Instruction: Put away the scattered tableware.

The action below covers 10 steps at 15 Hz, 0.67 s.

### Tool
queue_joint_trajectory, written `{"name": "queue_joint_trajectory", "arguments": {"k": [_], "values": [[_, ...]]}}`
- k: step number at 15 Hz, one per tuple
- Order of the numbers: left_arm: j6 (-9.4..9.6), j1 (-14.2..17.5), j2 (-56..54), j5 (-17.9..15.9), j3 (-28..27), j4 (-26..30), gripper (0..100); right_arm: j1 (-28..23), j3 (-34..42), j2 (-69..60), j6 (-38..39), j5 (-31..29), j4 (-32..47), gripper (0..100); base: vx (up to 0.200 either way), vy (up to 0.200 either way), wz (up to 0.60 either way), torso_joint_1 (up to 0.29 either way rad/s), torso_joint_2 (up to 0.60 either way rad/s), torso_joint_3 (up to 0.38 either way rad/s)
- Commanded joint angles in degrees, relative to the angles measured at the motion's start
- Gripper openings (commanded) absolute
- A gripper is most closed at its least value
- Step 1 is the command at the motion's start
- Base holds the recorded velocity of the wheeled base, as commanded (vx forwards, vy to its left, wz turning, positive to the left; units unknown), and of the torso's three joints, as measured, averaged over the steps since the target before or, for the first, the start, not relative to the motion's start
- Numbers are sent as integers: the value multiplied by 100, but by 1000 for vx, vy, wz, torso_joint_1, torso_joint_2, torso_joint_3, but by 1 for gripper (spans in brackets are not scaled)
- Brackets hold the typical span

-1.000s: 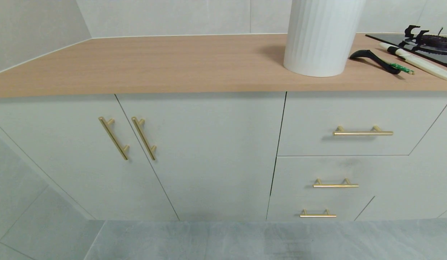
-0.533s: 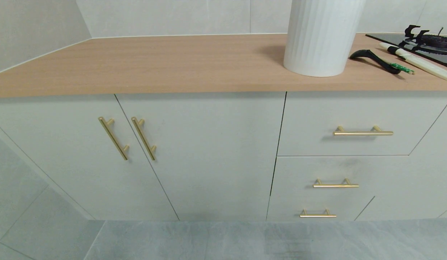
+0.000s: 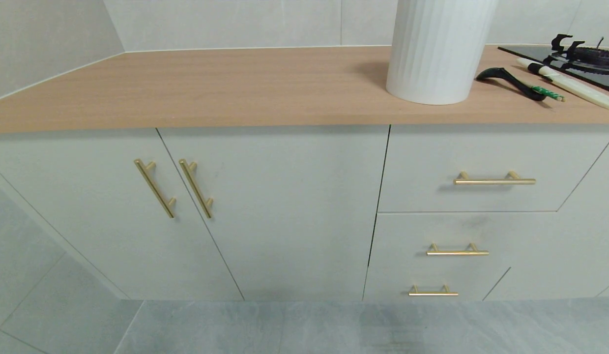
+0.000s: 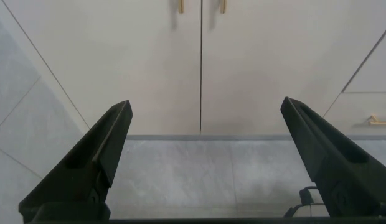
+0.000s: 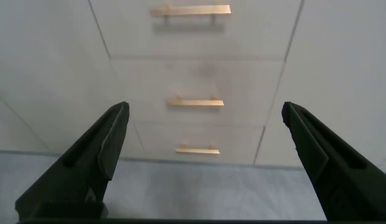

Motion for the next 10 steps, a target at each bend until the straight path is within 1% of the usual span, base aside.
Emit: {"name": "queue_joint_trajectory", "arguments": {"k": [1,2,3,4,5,6,7,10], "values": [[2,4,7,1,0,-1,100,66,-925,2421,-396,340,57,100,0,0,0,0,0,0],[2,4,7,1,0,-1,100,66,-934,2974,-528,349,40,100,0,0,0,0,0,0],[2,4,7,1,0,-1,100,172,-977,3625,-616,349,22,100,0,0,0,0,0,0],[2,4,7,1,0,-1,100,286,-1065,3985,-634,340,22,100,0,0,0,0,0,0],[2,4,7,1,0,-1,100,365,-1259,4820,-642,340,13,100,0,0,0,0,0,0],[2,4,7,1,0,-1,100,383,-1347,5215,-642,340,-31,100,0,0,0,0,0,0],[2,4,7,1,0,-1,100,462,-1522,6068,-634,340,-356,100,0,0,0,0,0,0],[2,4,7,1,0,-1,100,462,-1663,7545,-625,305,-1498,100,0,0,0,0,0,0]]}}
